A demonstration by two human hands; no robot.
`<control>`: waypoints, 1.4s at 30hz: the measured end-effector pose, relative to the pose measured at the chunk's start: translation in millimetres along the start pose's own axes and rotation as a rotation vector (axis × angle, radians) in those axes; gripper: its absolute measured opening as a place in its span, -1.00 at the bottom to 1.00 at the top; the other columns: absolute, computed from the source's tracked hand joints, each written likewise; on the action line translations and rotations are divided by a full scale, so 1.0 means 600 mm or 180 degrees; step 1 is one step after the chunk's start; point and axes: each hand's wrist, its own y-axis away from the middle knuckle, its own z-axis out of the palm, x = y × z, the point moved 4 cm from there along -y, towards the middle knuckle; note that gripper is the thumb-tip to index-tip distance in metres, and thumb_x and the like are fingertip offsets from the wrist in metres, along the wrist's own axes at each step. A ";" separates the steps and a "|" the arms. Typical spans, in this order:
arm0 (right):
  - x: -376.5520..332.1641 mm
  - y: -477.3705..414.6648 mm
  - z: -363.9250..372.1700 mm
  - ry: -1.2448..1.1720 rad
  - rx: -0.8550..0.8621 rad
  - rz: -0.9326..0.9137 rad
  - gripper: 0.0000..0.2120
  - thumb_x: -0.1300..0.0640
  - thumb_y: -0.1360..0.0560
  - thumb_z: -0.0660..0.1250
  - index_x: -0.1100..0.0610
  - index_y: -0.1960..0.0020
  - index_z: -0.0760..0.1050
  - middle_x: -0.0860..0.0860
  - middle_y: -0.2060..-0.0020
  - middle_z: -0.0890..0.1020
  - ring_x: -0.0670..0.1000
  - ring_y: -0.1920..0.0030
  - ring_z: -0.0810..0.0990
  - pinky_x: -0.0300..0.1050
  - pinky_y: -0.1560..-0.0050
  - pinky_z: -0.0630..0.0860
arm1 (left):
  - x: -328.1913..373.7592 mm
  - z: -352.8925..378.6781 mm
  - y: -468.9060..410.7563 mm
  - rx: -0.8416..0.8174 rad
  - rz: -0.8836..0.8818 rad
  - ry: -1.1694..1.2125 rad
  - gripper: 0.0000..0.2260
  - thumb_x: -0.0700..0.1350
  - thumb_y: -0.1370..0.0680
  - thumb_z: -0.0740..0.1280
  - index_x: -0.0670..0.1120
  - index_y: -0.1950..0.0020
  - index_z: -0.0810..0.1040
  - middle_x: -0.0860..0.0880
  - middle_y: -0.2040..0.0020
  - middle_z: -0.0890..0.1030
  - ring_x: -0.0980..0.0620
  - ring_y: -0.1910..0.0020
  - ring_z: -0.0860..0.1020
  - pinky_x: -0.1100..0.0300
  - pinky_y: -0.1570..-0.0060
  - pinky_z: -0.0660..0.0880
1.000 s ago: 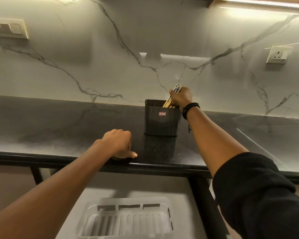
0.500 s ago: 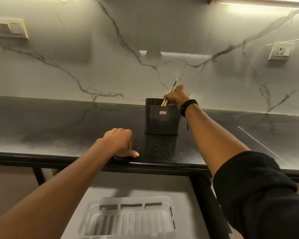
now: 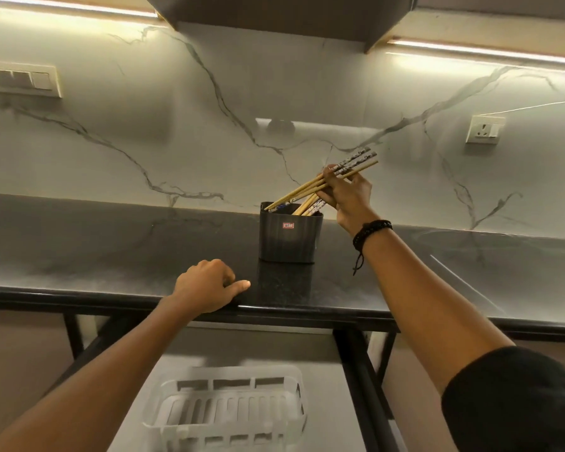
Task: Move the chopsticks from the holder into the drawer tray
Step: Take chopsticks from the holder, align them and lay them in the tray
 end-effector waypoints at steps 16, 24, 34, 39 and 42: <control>0.077 0.282 -0.035 0.0031 -0.1167 0.0962 -0.79 0.23 -0.56 0.34 0.23 -0.19 0.53 0.19 -0.05 0.70 0.08 -0.07 0.70 0.00 -0.08 0.65 | 0.034 0.020 0.138 0.0843 0.0229 0.1853 -0.43 0.24 -0.50 0.22 -0.09 -0.39 0.43 -0.07 -0.29 0.54 -0.02 -0.24 0.53 -0.02 -0.20 0.52; 0.111 0.356 -0.022 0.0428 -0.1638 0.1011 -0.75 0.23 -0.55 0.35 0.25 -0.22 0.53 0.19 0.00 0.71 0.05 0.01 0.73 -0.18 0.15 0.67 | 0.058 0.057 0.169 -0.0422 0.0451 0.2438 -0.83 -0.07 -0.58 0.29 -0.10 -0.08 0.61 -0.02 0.15 0.70 0.11 0.18 0.68 0.27 0.24 0.60; 0.119 0.322 -0.077 0.0725 -0.1133 0.0864 -0.80 0.16 -0.54 0.35 0.23 -0.13 0.56 0.14 0.14 0.66 -0.01 0.23 0.64 -0.18 0.17 0.65 | 0.042 0.073 0.170 -0.0608 0.0209 0.3029 -0.80 -0.09 -0.62 0.23 -0.19 -0.05 0.57 -0.07 0.25 0.66 0.01 0.37 0.60 0.26 0.41 0.54; 0.127 0.306 -0.095 0.0522 -0.0960 0.0840 -0.58 0.17 -0.50 0.42 0.16 -0.31 0.41 0.17 -0.01 0.67 0.05 0.14 0.69 -0.05 0.11 0.68 | 0.039 0.067 0.154 -0.0716 0.0130 0.2863 -0.82 -0.09 -0.62 0.24 -0.15 -0.01 0.60 -0.04 0.34 0.60 0.15 0.49 0.46 0.36 0.48 0.41; 0.136 0.304 -0.099 0.1314 -0.0748 -0.0012 -0.46 0.20 -0.46 0.47 0.10 -0.37 0.35 0.07 -0.21 0.52 0.01 -0.02 0.65 -0.24 0.12 0.64 | 0.040 0.068 0.142 -0.0920 -0.0062 0.2993 -0.79 -0.06 -0.62 0.24 -0.16 -0.02 0.61 -0.06 0.32 0.61 0.12 0.50 0.43 0.35 0.50 0.38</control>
